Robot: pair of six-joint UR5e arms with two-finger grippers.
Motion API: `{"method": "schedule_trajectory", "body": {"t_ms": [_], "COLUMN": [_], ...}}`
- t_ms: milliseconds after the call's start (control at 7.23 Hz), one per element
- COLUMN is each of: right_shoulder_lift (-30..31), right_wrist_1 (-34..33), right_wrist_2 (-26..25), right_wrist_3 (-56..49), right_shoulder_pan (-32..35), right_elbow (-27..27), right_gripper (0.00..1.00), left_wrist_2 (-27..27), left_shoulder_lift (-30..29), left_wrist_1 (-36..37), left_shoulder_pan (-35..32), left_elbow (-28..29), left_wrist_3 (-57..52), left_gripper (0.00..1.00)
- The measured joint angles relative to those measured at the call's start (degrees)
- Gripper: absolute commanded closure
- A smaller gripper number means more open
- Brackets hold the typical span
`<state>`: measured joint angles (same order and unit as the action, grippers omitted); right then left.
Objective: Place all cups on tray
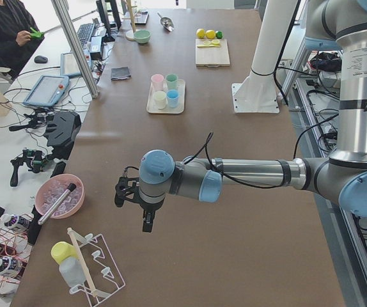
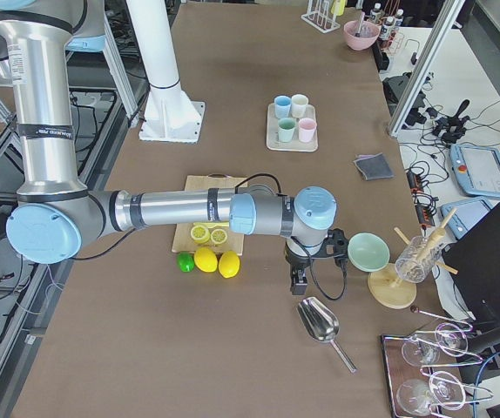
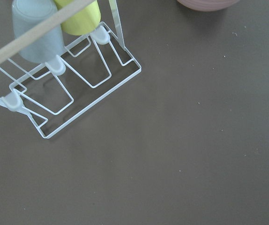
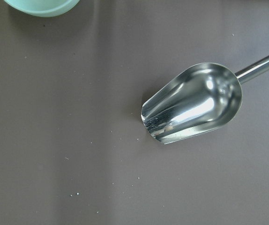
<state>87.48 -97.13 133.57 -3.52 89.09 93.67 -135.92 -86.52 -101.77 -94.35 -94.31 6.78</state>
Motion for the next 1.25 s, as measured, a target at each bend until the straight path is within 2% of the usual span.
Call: {"method": "schedule_trajectory", "body": {"t_ms": [415, 1245], "right_shoulder_lift": [0.2, -0.1], "right_wrist_1": [0.0, 0.1], "right_wrist_2": [-0.5, -0.9], "right_wrist_3": [-0.1, -0.1], "right_shoulder_pan": [-1.0, -1.2], "right_elbow": [-0.3, -0.2], "right_gripper": [0.0, 0.0], "left_wrist_2": [-0.5, 0.0], "left_shoulder_lift": [0.3, -0.5], "left_wrist_1": [-0.1, 0.1], "left_shoulder_pan": [0.1, 0.3], "left_elbow": [-1.1, -0.8], "left_wrist_3": [4.0, 4.4], "left_gripper": [0.02, 0.02]}}
